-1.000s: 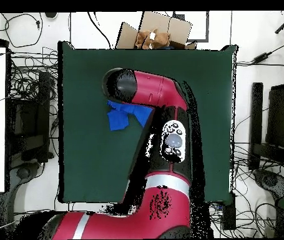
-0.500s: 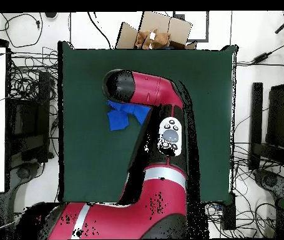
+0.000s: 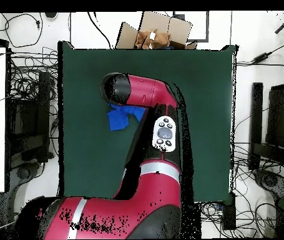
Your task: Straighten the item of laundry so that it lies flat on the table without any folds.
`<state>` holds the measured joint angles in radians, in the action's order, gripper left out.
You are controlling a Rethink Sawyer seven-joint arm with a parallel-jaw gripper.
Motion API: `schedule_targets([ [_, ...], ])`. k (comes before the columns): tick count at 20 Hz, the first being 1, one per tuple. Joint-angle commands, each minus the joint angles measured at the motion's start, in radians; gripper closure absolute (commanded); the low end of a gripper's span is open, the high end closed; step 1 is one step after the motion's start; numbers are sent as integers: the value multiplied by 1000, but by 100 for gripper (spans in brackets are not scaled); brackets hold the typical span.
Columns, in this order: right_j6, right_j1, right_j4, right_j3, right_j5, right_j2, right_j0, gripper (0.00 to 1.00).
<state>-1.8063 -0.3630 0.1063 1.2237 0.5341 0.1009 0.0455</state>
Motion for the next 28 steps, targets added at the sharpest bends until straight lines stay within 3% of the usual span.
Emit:
schedule_targets([
  [1, -161, 36, -14, 44, -33, -22, -20, 0],
  [10, -155, 29, -14, 54, -29, -24, -18, 0],
  [28, -92, -66, -31, 191, -34, -75, 28, 0],
])
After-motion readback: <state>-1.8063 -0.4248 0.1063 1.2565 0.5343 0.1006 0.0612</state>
